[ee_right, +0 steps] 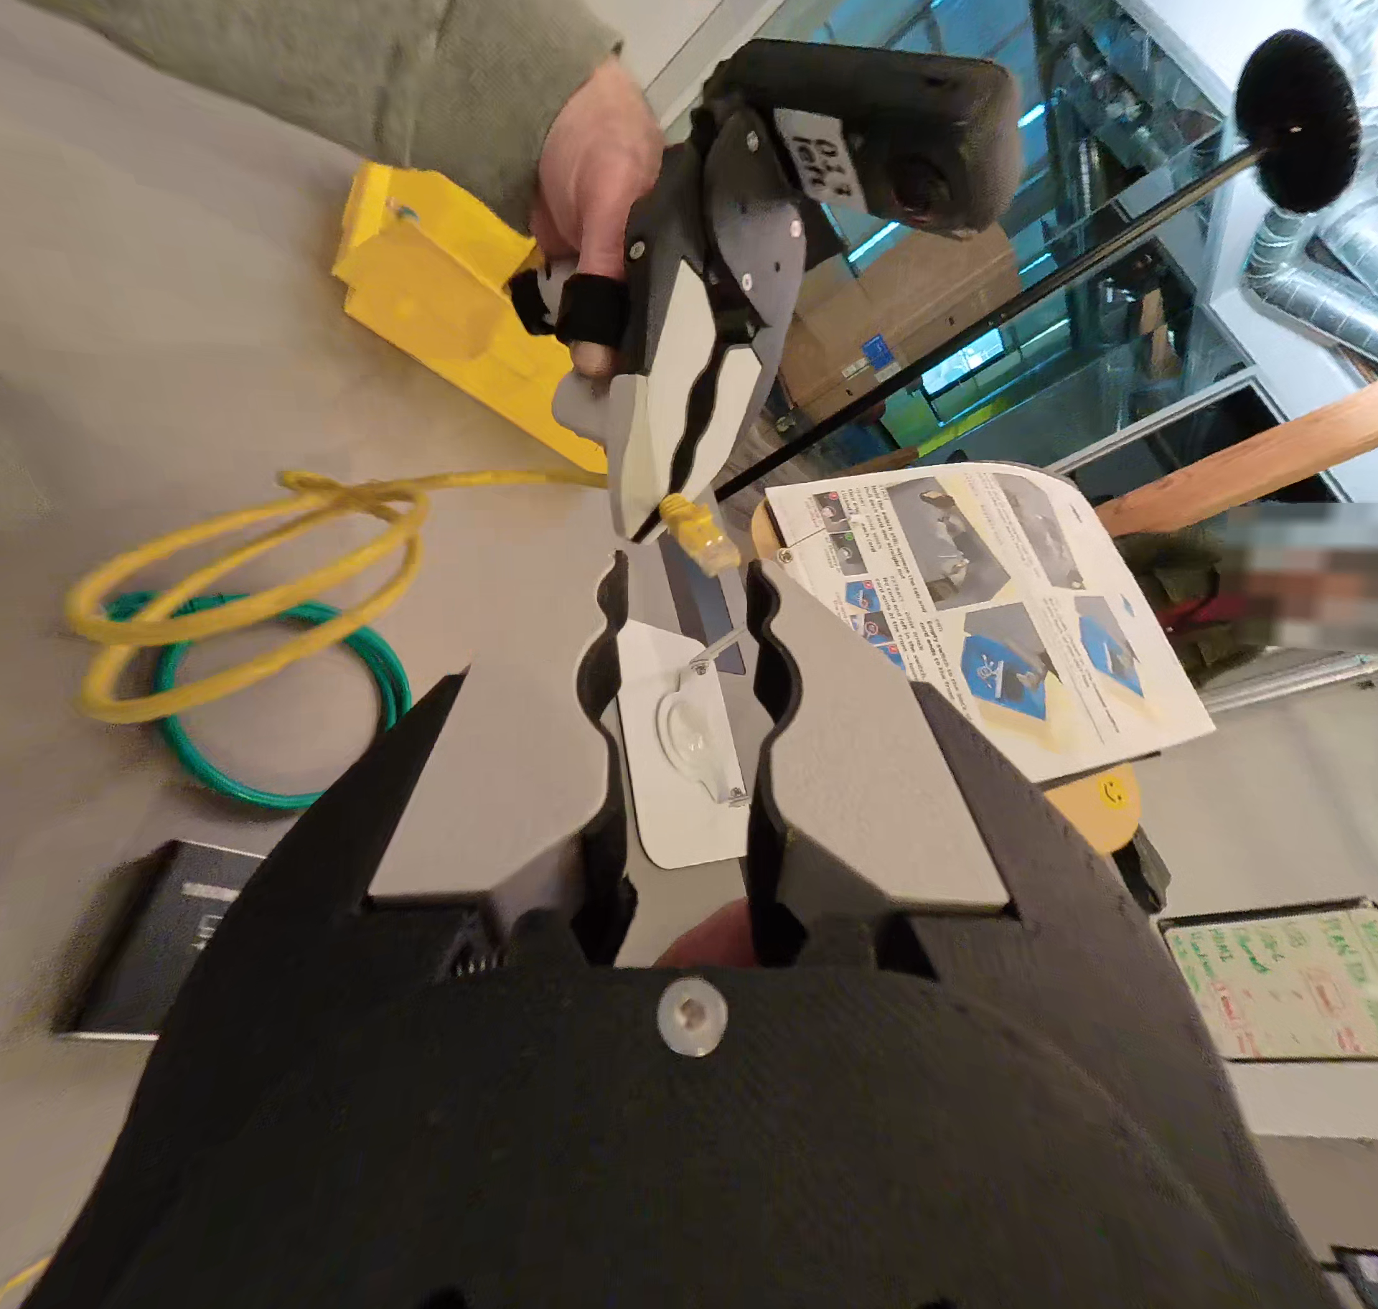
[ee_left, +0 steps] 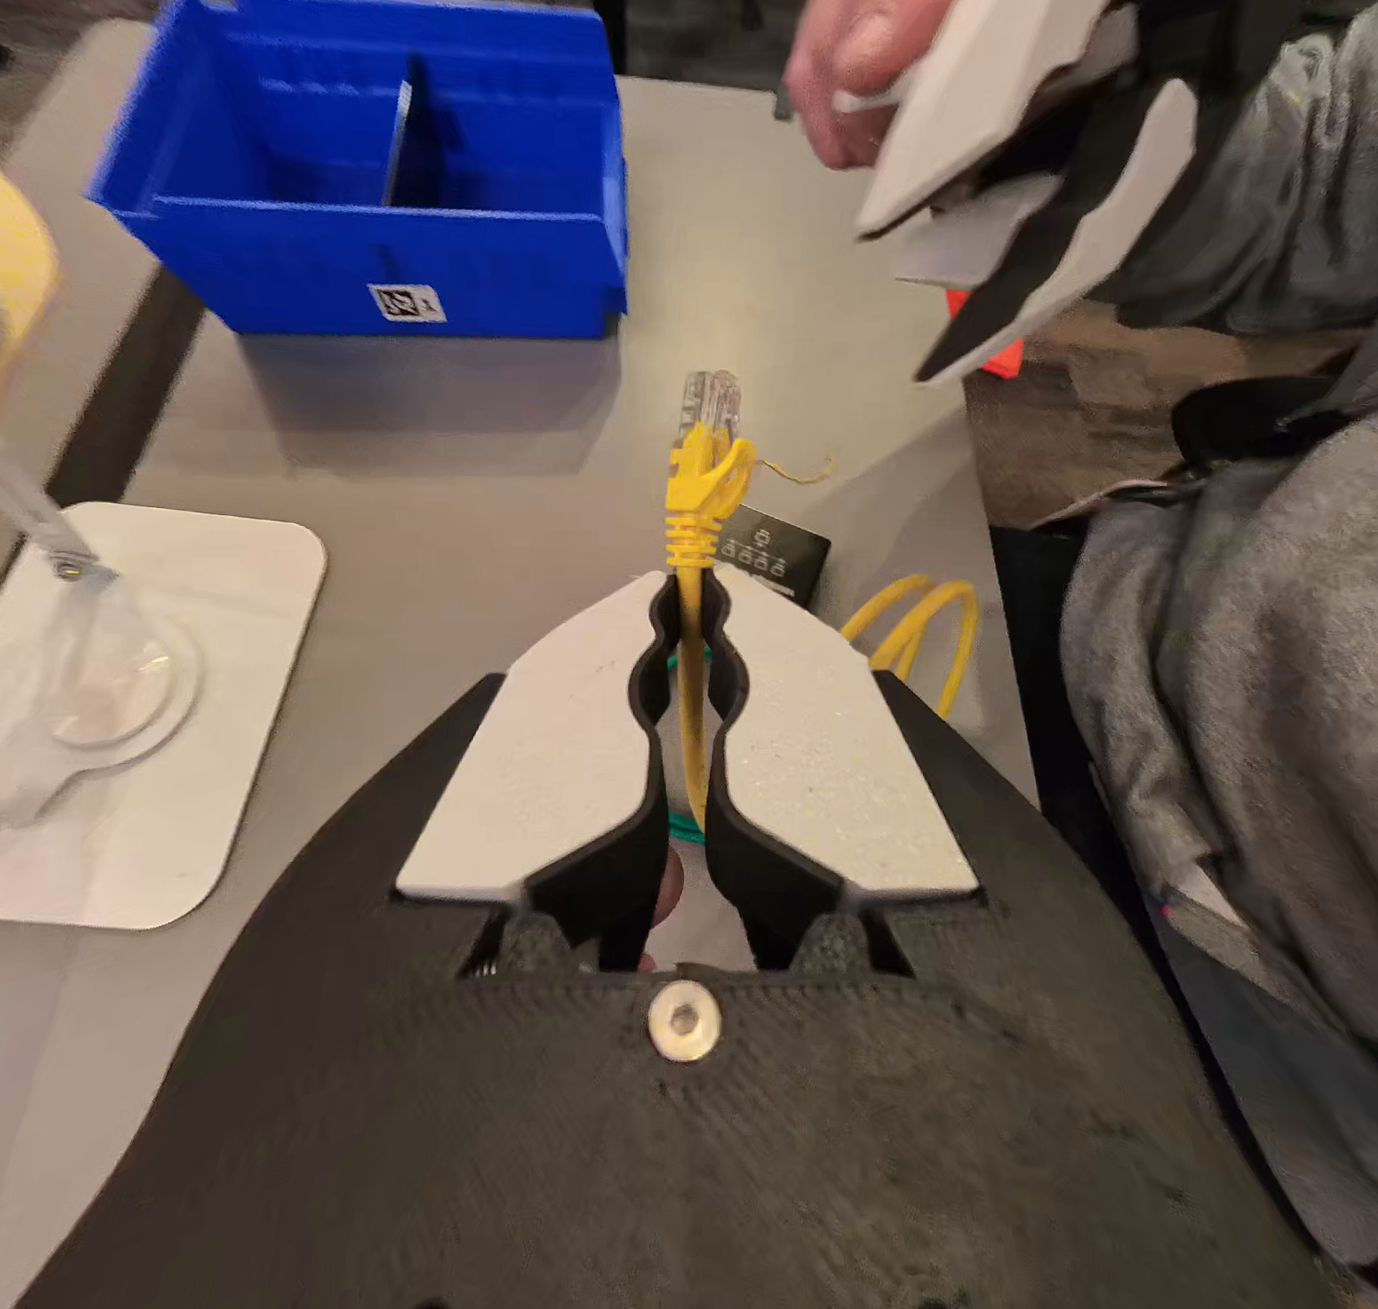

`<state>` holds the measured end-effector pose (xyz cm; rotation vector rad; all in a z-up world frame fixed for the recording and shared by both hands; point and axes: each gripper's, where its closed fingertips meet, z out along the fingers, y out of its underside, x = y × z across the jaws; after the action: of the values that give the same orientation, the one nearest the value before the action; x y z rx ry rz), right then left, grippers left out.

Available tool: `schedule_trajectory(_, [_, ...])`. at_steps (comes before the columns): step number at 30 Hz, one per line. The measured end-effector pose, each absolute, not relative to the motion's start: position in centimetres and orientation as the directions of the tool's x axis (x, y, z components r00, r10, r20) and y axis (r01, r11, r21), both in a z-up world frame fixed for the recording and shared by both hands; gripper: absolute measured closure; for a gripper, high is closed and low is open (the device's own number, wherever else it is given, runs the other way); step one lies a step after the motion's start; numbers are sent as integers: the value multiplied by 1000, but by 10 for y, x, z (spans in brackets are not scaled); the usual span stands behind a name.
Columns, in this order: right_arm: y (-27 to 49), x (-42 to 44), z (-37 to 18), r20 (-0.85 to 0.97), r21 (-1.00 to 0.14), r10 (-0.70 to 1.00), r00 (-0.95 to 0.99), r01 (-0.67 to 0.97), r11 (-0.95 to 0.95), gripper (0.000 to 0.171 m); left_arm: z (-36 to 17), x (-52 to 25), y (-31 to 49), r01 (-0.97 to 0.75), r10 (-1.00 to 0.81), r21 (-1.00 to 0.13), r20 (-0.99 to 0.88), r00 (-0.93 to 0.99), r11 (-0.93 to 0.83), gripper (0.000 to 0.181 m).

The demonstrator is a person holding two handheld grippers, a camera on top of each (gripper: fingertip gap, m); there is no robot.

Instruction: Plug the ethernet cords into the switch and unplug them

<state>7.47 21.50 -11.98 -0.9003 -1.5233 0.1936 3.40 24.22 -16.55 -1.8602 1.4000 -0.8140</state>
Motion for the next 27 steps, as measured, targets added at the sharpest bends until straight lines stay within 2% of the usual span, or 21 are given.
schedule_trajectory(5, [227,56,-145,811,-510,584,-25,457,729,144,-183,47,229,-643,-983,-744,108,149,-180,177])
schedule_trajectory(8, [235,54,-162,833,-421,545,-101,524,740,149,-189,52,221,-672,-988,-725,131,85,-154,176])
schedule_trajectory(9, [237,55,-166,838,-390,530,-129,537,748,157,-191,53,219,-682,-988,-717,137,67,-146,176])
schedule_trajectory(13, [229,55,-168,797,-462,587,-142,480,745,161,-190,56,215,-676,-988,-725,155,24,-130,176])
schedule_trajectory(14, [228,55,-166,791,-481,598,-129,473,738,149,-191,56,214,-679,-987,-722,157,23,-131,176])
schedule_trajectory(15, [226,56,-166,791,-481,596,-136,464,744,146,-192,55,214,-685,-988,-717,154,20,-125,176])
schedule_trajectory(18, [221,55,-167,808,-451,566,-165,447,773,159,-194,58,213,-688,-985,-714,173,6,-130,176])
schedule_trajectory(23, [220,57,-174,789,-447,580,-203,458,769,162,-198,58,210,-694,-980,-709,198,-24,-126,176])
schedule_trajectory(27, [223,60,-167,714,-575,686,-141,441,689,162,-189,62,215,-640,-989,-759,150,4,-118,175])
